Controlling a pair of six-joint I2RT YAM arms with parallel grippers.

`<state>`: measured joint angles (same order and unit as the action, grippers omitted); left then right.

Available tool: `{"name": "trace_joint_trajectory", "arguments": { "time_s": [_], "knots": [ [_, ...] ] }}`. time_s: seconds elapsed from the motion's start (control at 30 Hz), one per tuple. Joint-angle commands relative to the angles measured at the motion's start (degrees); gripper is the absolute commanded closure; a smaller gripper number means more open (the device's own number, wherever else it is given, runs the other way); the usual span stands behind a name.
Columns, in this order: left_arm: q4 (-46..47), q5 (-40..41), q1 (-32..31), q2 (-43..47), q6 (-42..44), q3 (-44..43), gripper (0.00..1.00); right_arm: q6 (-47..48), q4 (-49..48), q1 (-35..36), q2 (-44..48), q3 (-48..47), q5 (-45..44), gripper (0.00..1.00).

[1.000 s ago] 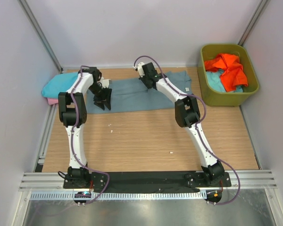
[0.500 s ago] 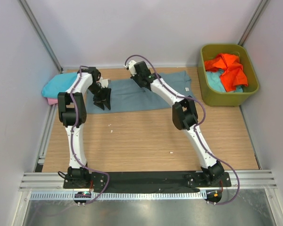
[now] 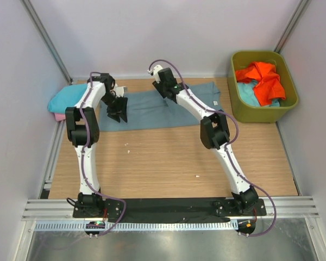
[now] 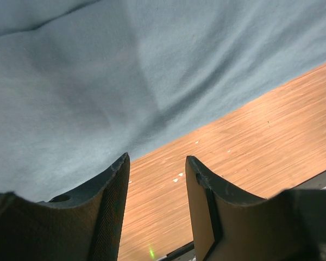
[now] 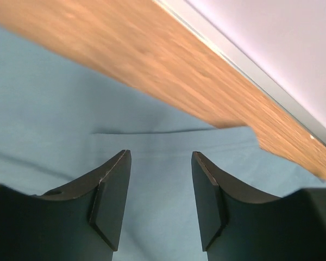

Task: Fold and stack the t-shirts
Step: Fold the tshirt

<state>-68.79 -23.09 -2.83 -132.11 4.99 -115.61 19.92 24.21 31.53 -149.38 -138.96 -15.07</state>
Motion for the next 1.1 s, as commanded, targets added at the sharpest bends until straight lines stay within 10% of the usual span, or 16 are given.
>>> {"name": "trace_joint_trajectory", "arguments": {
  "time_s": [0.0, 0.37, 1.07],
  "knots": [
    [-0.11, -0.64, 1.07, 2.92, 0.63, -2.16, 0.53, -4.27, -2.50, -5.59, 6.21, -1.23, -0.76, 0.45],
    [0.59, -1.08, 1.34, 3.53, 0.19, 1.62, 0.53, -8.32, 4.44, -17.73, 3.40, -0.44, 16.98, 0.55],
    [0.68, 0.94, 1.25, 3.79, 0.45, 3.02, 0.53, -9.55, 6.56, -18.52, -0.82, -1.32, 20.96, 0.57]
  ]
}}
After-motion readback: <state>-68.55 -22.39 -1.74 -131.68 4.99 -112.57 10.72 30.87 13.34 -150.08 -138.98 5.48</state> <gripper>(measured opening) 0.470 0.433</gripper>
